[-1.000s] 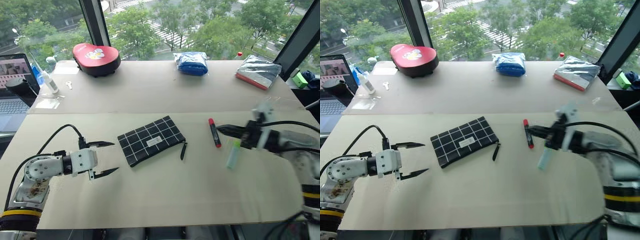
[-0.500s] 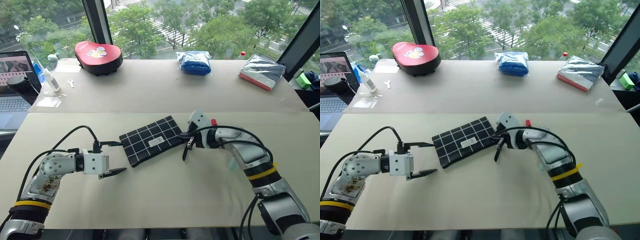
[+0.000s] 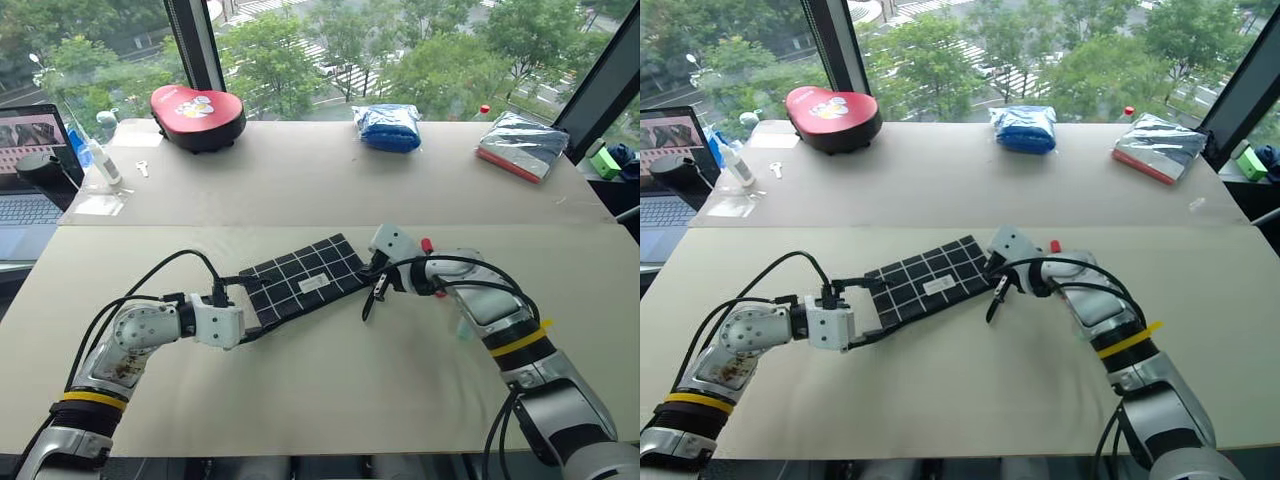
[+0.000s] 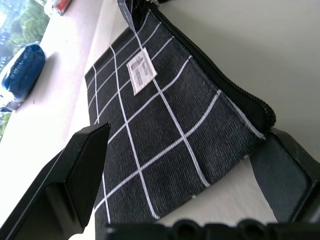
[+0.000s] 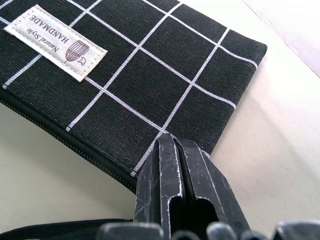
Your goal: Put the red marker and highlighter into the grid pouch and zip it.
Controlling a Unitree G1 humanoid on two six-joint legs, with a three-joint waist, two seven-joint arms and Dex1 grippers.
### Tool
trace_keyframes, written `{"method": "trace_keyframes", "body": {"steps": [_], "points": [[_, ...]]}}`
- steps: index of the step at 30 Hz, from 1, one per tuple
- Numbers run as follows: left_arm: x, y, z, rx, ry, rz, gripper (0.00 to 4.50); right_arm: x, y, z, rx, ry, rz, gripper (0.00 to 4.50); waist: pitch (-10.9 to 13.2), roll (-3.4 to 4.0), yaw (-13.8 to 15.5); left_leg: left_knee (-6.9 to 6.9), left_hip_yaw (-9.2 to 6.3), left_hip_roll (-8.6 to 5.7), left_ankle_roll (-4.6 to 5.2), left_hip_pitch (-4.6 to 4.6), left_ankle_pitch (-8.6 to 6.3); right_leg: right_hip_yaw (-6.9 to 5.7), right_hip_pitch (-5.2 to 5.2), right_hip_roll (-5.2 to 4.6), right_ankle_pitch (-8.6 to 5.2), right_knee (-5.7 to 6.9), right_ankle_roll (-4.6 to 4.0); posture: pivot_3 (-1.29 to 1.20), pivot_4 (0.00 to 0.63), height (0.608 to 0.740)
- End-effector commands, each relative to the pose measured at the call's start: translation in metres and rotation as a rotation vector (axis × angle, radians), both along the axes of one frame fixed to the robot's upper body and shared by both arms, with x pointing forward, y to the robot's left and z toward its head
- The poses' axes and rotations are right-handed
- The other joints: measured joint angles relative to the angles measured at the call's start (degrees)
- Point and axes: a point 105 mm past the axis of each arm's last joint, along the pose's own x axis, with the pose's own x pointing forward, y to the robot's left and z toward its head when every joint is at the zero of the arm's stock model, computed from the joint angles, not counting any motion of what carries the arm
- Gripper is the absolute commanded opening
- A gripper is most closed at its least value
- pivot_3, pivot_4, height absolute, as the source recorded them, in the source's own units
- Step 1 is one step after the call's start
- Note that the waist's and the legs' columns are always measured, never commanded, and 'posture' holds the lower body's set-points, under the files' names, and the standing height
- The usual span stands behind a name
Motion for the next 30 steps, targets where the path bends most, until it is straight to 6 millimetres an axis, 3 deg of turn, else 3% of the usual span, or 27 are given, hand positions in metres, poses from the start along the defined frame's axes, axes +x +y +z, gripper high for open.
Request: {"method": "trace_keyframes", "body": {"steps": [1,7,14,26,30], "points": [[0.001,-0.003,-0.003,0.000,-0.036,-0.015,4.50,-0.003,-0.005,-0.009,-0.012,0.032,-0.021,0.06,0.0,0.00,0.0,0.00,0.00,0.00,0.00,0.00,0.00,0.00,0.00,0.00,0.00,0.00,0.00,0.00,0.150,0.740],[0.009,-0.007,-0.005,-0.018,-0.060,-0.023,4.50,-0.005,-0.004,-0.009,-0.005,0.036,-0.023,0.06,0.0,0.00,0.1,0.00,-0.02,0.00,-0.01,0.00,0.01,0.00,0.00,-0.01,0.00,0.00,0.00,0.00,0.150,0.740],[0.003,-0.023,-0.009,-0.038,-0.048,-0.096,4.50,-0.006,-0.006,-0.008,0.006,0.038,-0.033,0.06,0.0,0.00,0.0,0.00,0.00,0.00,-0.01,0.00,0.00,0.00,0.00,-0.01,0.00,0.02,0.00,0.00,0.150,0.740],[-0.002,-0.038,-0.006,-0.063,0.027,-0.148,0.06,-0.005,-0.011,-0.010,0.000,0.036,-0.053,0.00,0.0,0.00,0.0,0.00,-0.01,0.01,0.02,0.00,-0.01,0.00,0.01,0.00,0.00,0.01,0.01,0.00,0.150,0.740],[0.000,-0.040,-0.006,-0.070,0.042,-0.139,0.02,-0.003,-0.013,-0.010,0.005,0.033,-0.070,0.00,0.0,-0.01,0.0,0.00,0.00,0.00,0.02,0.00,-0.01,0.00,0.01,0.00,0.00,0.01,0.01,0.00,0.150,0.740]]}}
